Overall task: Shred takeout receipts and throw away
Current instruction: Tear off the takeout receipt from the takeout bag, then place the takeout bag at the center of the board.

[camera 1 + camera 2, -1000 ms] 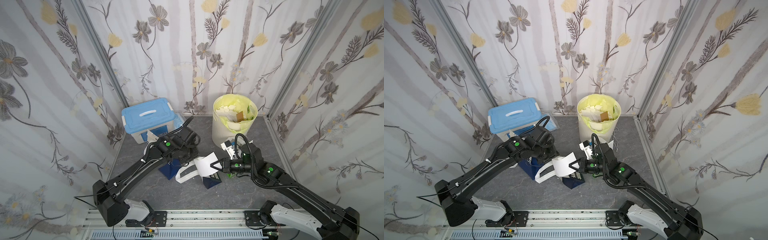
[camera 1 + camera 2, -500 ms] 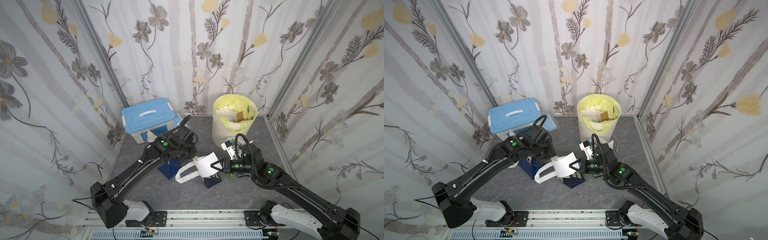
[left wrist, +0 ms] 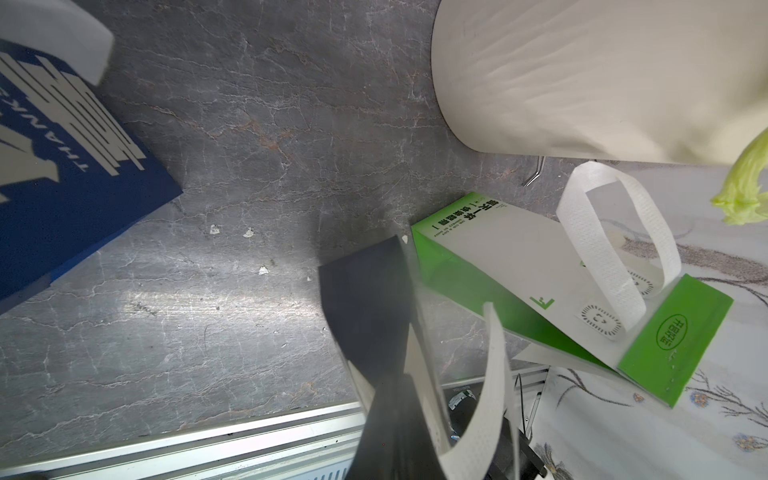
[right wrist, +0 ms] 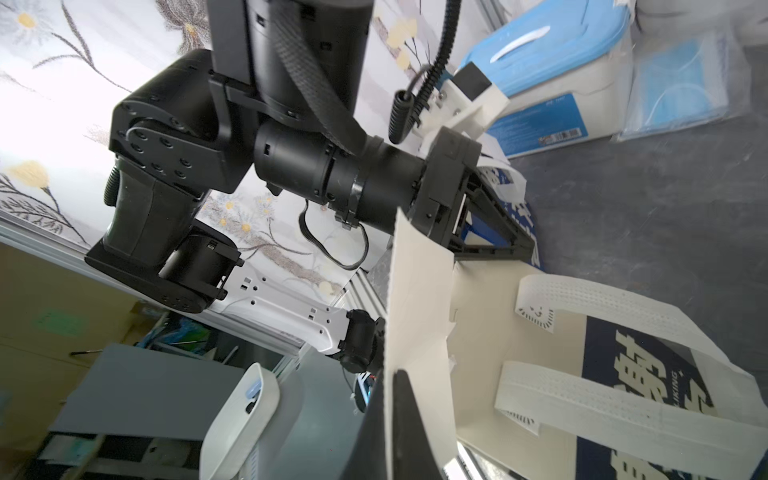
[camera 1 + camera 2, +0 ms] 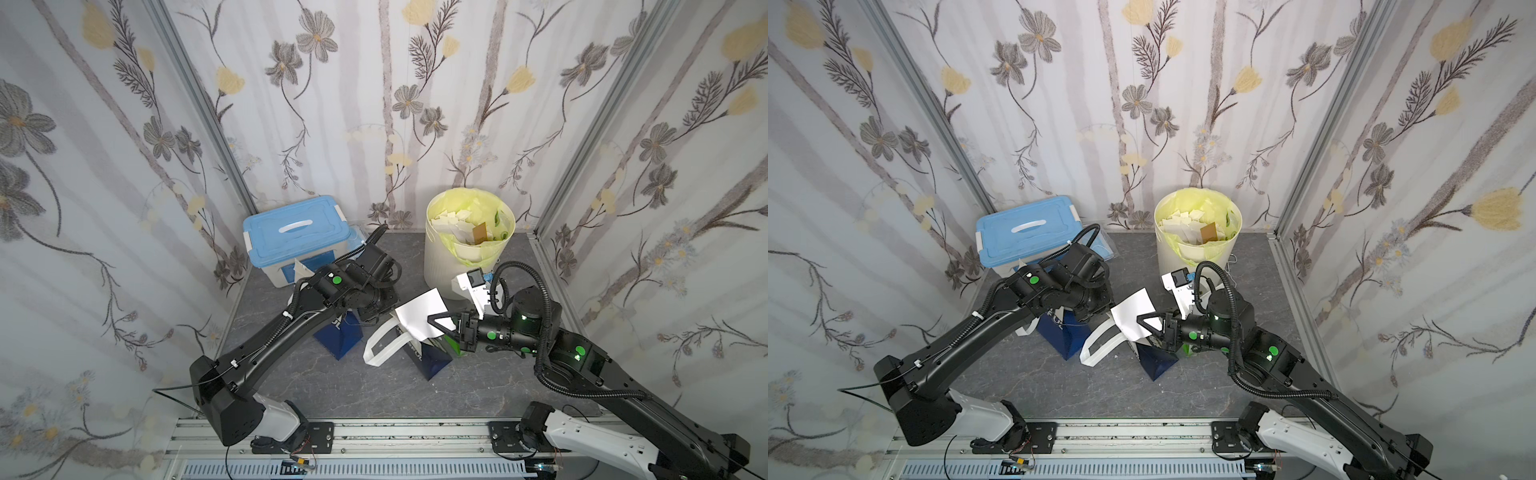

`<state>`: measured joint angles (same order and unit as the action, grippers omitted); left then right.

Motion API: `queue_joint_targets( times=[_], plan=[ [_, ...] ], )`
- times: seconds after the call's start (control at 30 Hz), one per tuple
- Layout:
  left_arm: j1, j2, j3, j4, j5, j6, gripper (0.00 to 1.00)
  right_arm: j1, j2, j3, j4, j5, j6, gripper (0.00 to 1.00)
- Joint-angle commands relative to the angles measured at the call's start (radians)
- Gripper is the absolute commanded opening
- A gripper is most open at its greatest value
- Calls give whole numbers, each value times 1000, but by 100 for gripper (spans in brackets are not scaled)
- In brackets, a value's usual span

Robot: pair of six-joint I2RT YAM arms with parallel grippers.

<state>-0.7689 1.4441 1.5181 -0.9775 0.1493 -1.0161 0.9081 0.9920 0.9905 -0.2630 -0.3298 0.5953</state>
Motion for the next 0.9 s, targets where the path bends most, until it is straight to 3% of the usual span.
queue_joint_targets(
  times=[0.0, 0.33, 0.43, 0.6, 0.67, 0.87],
  plan=[
    [-3, 21, 28, -62, -28, 37, 0, 29, -23, 18, 37, 86, -141, 0],
    [-6, 63, 76, -91, -43, 62, 0, 78, -107, 22, 46, 116, -221, 0],
    [-6, 87, 153, -139, -69, 103, 0, 78, -169, 20, 21, 255, -221, 0],
    [-6, 168, 364, -296, -130, 227, 0, 78, -302, -30, -35, 657, -171, 0],
    [-4, 213, 441, -352, -148, 271, 0, 79, -350, -52, -44, 752, -139, 0],
    [20, 368, 679, -488, -161, 351, 0, 79, -396, -68, -69, 806, -81, 0]
  ],
)
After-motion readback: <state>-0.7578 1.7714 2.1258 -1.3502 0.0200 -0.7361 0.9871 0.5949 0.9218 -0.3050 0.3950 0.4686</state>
